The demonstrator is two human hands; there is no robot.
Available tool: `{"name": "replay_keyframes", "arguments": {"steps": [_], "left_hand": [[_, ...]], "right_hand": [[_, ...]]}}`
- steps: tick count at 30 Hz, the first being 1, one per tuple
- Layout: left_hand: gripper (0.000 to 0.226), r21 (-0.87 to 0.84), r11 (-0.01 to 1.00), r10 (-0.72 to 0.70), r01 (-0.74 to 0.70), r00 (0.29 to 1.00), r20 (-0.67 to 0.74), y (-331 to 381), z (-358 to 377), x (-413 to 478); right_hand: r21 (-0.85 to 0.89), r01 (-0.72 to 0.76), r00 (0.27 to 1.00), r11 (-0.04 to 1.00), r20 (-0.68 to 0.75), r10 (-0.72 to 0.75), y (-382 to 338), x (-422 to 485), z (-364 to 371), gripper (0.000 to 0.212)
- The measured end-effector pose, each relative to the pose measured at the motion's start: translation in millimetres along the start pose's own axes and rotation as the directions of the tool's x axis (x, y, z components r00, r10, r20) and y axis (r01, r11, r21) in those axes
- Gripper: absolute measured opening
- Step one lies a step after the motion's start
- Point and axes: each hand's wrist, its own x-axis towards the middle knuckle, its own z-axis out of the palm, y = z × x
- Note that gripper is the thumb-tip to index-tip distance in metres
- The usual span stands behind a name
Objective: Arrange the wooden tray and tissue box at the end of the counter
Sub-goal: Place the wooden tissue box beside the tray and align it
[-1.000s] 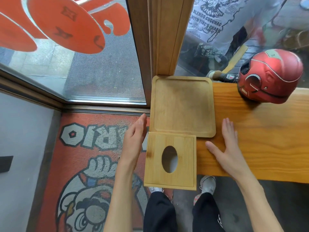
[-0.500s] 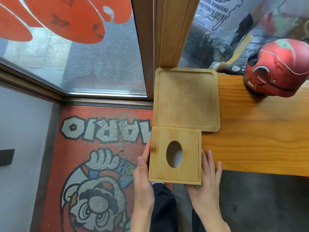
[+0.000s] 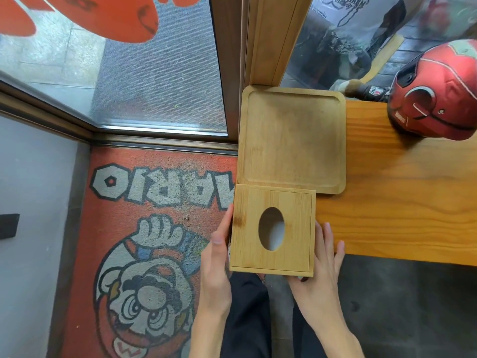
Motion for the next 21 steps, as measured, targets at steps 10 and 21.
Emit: {"name": "replay_keyframes", "arguments": {"steps": [10,21], "left_hand": [[0.07,0.476,0.875,0.035,-0.087,0.992,0.117,62,15,14],[0.079,0.707,0.661,0.199,-0.251,0.967,0.157,58,17,9]], "right_hand": [[0.41,-0.228,0.955,0.883,0.27,0.121,-43,19,-58,0.086],[0.011,-0.112,0.991,0.994,0.071,0.111,-70,27,-65,0.085]]}}
